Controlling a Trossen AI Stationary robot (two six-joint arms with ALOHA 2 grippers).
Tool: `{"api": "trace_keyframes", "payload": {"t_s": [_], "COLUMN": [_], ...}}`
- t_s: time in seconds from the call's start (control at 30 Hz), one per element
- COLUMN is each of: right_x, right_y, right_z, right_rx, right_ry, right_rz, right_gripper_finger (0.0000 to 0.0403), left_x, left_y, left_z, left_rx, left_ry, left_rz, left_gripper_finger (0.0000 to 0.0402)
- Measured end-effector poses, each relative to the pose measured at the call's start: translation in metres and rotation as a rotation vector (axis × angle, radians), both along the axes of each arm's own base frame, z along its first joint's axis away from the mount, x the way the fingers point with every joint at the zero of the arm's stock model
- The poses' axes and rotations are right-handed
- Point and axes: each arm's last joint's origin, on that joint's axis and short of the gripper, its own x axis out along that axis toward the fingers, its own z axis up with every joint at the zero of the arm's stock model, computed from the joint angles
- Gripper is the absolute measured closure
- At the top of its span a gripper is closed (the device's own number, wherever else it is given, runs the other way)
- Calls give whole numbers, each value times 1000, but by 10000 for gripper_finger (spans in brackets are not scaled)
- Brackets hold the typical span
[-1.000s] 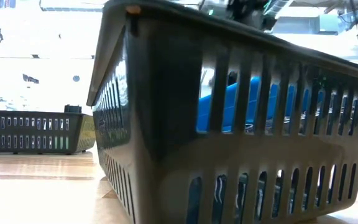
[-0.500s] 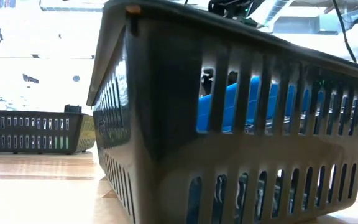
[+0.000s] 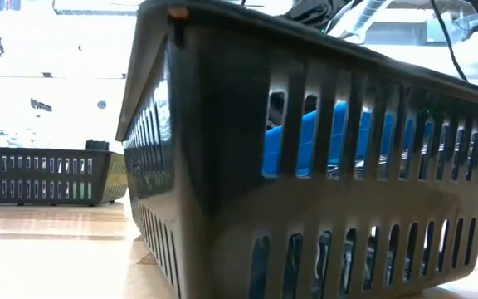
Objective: Pick & Place School Supplies
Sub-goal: Put the green eraser into the left black bin
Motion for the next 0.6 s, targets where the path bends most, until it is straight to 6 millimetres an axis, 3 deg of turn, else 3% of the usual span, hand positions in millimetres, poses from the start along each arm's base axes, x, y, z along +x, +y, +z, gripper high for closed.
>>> {"api": "trace_keyframes", "payload": {"t_s": [0.2, 0.6], "right_x": [4, 5], "right_y": [2, -11], "right_z": [-27, -33], "right_rx": [19, 10], "right_ry": [61, 9], "right_rz": [12, -35], "right_gripper_finger": [237, 240], "left_x": [-9, -7], "left_y": [-1, -3], "left_z": [4, -1], "left_rx": [9, 35], "left_ry": [-18, 23], "left_rz": [-9, -19], "left_gripper_finger": [344, 344]}}
